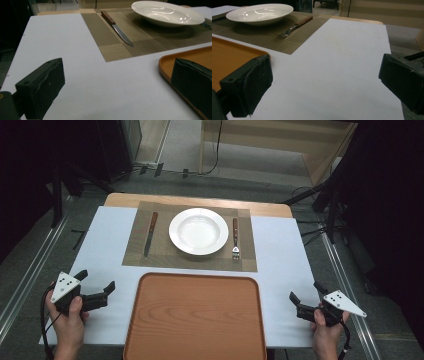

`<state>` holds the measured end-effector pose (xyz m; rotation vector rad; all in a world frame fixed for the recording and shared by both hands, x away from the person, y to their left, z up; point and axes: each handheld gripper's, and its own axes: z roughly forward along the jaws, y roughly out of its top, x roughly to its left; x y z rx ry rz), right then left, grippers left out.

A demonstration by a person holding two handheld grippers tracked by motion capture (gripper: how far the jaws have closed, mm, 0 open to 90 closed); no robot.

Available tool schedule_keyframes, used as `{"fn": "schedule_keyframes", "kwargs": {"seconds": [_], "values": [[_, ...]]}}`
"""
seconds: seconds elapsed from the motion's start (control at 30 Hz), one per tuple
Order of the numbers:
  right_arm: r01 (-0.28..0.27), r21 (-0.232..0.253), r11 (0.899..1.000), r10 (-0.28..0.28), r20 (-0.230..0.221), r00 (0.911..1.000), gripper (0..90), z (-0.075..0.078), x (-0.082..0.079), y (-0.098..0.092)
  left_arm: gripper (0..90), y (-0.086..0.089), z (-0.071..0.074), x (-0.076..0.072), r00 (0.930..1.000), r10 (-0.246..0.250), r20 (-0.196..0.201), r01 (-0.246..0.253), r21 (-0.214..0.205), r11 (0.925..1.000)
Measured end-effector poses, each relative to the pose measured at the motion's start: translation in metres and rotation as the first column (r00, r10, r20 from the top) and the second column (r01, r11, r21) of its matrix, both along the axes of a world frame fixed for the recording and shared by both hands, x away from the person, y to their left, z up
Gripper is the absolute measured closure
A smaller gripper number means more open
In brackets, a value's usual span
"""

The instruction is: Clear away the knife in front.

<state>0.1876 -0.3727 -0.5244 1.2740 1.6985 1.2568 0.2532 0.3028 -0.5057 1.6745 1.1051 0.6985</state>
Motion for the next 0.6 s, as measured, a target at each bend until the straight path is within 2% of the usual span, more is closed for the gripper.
{"fn": "schedule_keyframes", "kwargs": {"seconds": [0.03, 0.13, 0.17, 0.4, 0.43, 0.6], "values": [[0.0, -0.013, 1.0, 0.0, 0.002, 1.0, 0.0, 0.0, 0.0, 0.001, 0.0, -0.004, 0.002, 0.002, 1.0, 0.0, 0.002, 0.0, 0.017, 0.9999], [-0.002, -0.026, 1.0, 0.002, -0.001, 1.0, 0.0, 0.0, 0.0, 0.003, 0.0, -0.006, 0.006, 0.004, 1.0, -0.01, 0.001, 0.01, 0.014, 0.9998], [-0.007, -0.028, 1.0, 0.007, -0.002, 1.0, 0.0, -0.001, 0.001, 0.003, 0.0, -0.009, 0.01, 0.006, 1.0, 0.001, 0.002, -0.001, 0.021, 0.9998], [-0.008, -0.016, 1.0, 0.008, -0.005, 1.0, 0.0, -0.001, 0.0, 0.002, 0.0, -0.02, 0.017, 0.01, 0.9999, -0.016, -0.005, 0.016, 0.009, 0.9998], [-0.01, -0.008, 1.0, 0.01, -0.003, 0.9999, 0.0, -0.001, 0.0, 0.001, 0.0, -0.024, 0.02, 0.012, 0.9997, -0.024, -0.005, 0.024, 0.028, 0.9993], [-0.009, -0.004, 1.0, 0.009, -0.001, 1.0, 0.0, -0.001, -0.001, 0.001, 0.0, -0.034, 0.033, 0.025, 0.9989, -0.046, -0.004, 0.047, 0.032, 0.9984]]}}
